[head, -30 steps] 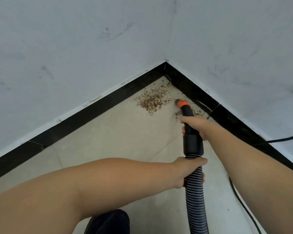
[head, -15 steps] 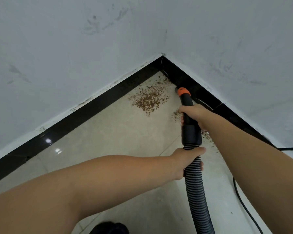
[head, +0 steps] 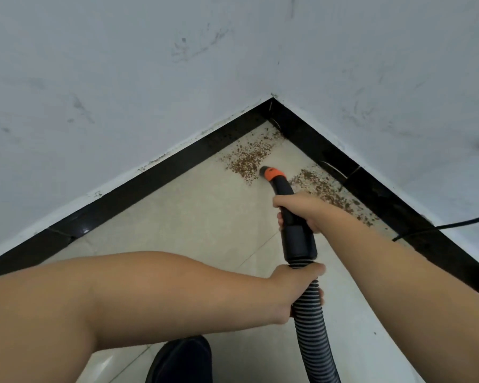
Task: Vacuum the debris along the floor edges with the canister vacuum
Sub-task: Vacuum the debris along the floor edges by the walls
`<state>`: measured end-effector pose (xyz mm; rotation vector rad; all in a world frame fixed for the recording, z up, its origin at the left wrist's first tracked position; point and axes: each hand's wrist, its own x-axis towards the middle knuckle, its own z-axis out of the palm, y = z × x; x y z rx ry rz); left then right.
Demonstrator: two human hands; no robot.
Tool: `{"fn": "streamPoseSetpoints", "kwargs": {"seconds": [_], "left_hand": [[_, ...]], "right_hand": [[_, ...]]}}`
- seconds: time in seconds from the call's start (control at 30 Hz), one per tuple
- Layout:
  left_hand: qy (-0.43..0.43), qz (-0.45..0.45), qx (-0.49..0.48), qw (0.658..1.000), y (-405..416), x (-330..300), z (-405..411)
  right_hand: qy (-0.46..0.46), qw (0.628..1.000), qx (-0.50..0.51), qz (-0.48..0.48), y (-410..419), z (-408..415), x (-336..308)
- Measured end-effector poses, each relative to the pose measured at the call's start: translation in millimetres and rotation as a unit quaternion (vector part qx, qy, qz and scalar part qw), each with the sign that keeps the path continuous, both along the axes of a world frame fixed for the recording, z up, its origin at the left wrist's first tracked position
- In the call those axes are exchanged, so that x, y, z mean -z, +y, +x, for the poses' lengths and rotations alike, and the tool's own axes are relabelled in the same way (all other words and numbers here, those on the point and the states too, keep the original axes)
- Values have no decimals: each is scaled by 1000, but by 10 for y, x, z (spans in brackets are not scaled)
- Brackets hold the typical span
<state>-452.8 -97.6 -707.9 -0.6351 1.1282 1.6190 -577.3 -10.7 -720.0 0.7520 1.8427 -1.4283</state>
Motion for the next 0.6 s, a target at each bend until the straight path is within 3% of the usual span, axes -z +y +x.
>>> {"fn": "streamPoseSetpoints", "kwargs": {"seconds": [0.13,0.3,0.6], "left_hand": [[68,-7,13,998,-111,17,198],[69,-31,-18,997,-126,16,258],[96,-22,6,995,37,136,-121]], "right_hand": [[-10,999,-48,-13,-176,121,-37],[-14,996,-83,-23,-278,141,-67],[8,999,-31,-13,11,-214,94]]}}
